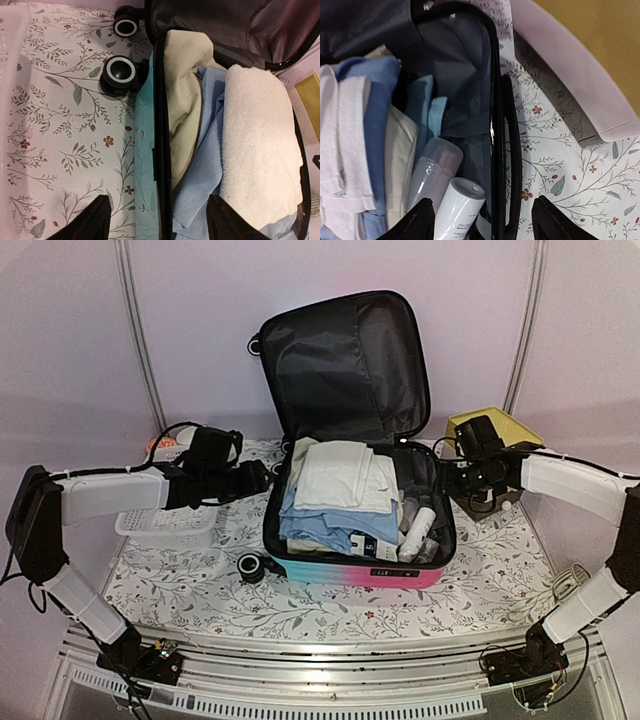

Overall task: Open, take out, and arrange the luggage
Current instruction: Adjust the opened luggage at the corner of the board.

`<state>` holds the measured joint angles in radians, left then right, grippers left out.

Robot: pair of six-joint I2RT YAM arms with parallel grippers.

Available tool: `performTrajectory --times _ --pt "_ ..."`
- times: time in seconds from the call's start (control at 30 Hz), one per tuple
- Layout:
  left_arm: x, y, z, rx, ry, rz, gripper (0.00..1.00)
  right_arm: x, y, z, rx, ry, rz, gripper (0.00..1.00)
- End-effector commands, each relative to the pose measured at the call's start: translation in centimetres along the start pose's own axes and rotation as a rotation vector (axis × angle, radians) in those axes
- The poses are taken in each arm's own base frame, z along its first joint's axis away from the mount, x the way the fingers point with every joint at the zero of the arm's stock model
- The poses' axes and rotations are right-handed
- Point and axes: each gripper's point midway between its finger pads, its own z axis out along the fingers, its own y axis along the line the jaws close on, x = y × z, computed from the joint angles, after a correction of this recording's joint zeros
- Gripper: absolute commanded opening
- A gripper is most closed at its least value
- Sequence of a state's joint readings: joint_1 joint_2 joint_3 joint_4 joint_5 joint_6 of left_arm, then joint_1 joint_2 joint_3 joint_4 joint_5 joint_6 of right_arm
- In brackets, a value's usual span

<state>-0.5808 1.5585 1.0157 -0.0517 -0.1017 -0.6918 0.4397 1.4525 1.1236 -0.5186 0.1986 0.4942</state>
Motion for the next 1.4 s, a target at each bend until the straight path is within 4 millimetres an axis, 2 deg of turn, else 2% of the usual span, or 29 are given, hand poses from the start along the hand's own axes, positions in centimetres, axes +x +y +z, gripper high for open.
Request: performTrajectory --times 0.0,0.07,0.23,0.37,0.47,0.63,0.8,0.87,0.93,0.97,1.03,1.17,1.37 --pt "0.3 -0.1 -0.5 0.088 0.108 0.106 0.68 3.5 -0.9 2.5 0.034 0.148 -0.073 0.66" --pt "0.7 -0.2 -0.4 0.109 0.134 0.125 0.71 4.1 -1.4 3.5 0.055 0.174 -0.067 0.58" --pt "2.1 0.0 0.7 0.111 0.199 0.141 0.72 4.8 -2.9 4.8 0.127 0.188 -0.049 0.51" --pt "3.4 -0.1 1.8 0.136 0.258 0.144 0.69 4.6 -3.6 5.3 0.159 0.18 -0.044 0.32" --pt "3.9 -0.2 2.4 0.141 0.281 0.149 0.67 4.2 -3.8 5.5 0.175 0.169 -0.049 0.25" --pt "4.2 0.2 3.2 0.111 0.309 0.159 0.62 3.7 -3.9 6.1 0.193 0.159 -0.061 0.22" --pt "4.9 -0.9 3.5 0.142 0.336 0.169 0.64 3.4 -3.9 6.8 0.206 0.157 -0.065 0.21" --pt "5.0 -1.3 3.6 0.152 0.337 0.175 0.67 3.1 -3.8 7.1 0.21 0.15 -0.066 0.13" --pt "5.2 -1.4 3.9 0.158 0.344 0.177 0.67 2.7 -3.7 7.5 0.213 0.141 -0.065 0.11" --pt "5.3 -1.4 4.0 0.157 0.348 0.177 0.66 2.9 -3.8 7.8 0.22 0.145 -0.066 0.08" --pt "5.5 -1.3 4.5 0.152 0.355 0.176 0.6 1.5 -3.1 8.1 0.211 0.122 -0.06 0.03" --pt "5.6 -0.8 5.3 0.118 0.361 0.18 0.44 0.6 -2.5 8.9 0.208 0.107 -0.053 0.03" --pt "4.9 0.3 6.2 0.038 0.347 0.202 0.31 -0.6 -1.7 10.2 0.203 0.087 -0.053 0.02"
